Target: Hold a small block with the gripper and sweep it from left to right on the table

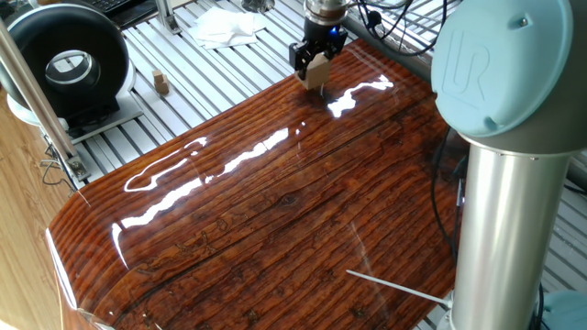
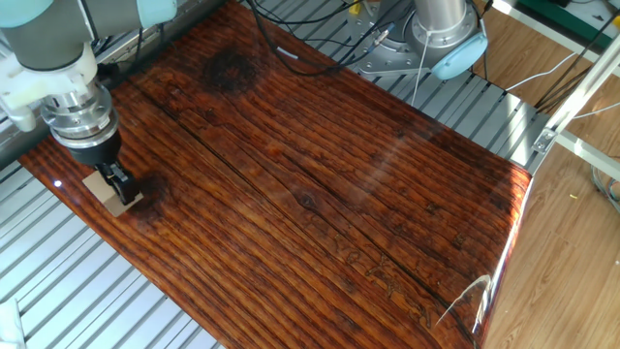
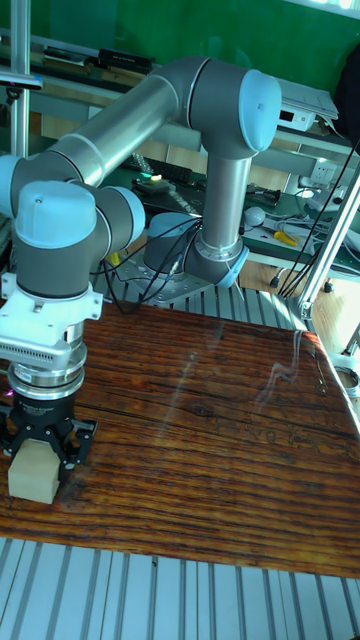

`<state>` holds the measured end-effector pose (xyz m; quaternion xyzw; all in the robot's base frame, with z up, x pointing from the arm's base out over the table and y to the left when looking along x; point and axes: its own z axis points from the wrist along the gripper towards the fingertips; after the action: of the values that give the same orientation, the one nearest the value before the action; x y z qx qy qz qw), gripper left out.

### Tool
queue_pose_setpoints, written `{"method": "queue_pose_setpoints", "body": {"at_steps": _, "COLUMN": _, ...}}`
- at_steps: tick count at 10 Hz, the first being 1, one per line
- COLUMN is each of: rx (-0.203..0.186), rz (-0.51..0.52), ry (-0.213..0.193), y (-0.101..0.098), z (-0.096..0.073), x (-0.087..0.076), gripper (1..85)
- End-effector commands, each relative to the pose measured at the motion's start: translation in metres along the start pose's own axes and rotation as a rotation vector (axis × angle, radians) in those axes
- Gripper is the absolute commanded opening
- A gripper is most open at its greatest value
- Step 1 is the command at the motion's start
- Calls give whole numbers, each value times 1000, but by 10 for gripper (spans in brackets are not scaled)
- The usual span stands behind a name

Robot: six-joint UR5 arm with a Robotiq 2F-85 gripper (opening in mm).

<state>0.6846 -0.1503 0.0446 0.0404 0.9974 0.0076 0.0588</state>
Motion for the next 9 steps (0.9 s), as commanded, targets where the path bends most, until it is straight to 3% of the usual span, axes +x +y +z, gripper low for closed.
{"method": "queue_pose_setpoints", "body": {"at_steps": 1, "rx": -30, "rz": -115, "ry": -9, "y": 6, "z": -1, "x": -2, "gripper": 10}}
{"method": "queue_pose_setpoints", "body": {"at_steps": 3, "rx": 40, "rz": -156, "ry": 10, "y": -12, "z": -2, "x": 2, "gripper": 10}}
{"method": "queue_pose_setpoints", "body": {"at_steps": 4, "rx": 55, "rz": -177, "ry": 17, "y": -16, "z": -2, "x": 3, "gripper": 10}}
{"method": "queue_pose_setpoints", "body": {"at_steps": 6, "rx": -3, "rz": -155, "ry": 19, "y": -1, "z": -1, "x": 5, "gripper": 10}}
{"method": "queue_pose_setpoints", "body": {"at_steps": 9, "rx": 52, "rz": -133, "ry": -15, "y": -14, "z": 1, "x": -4, "gripper": 10}}
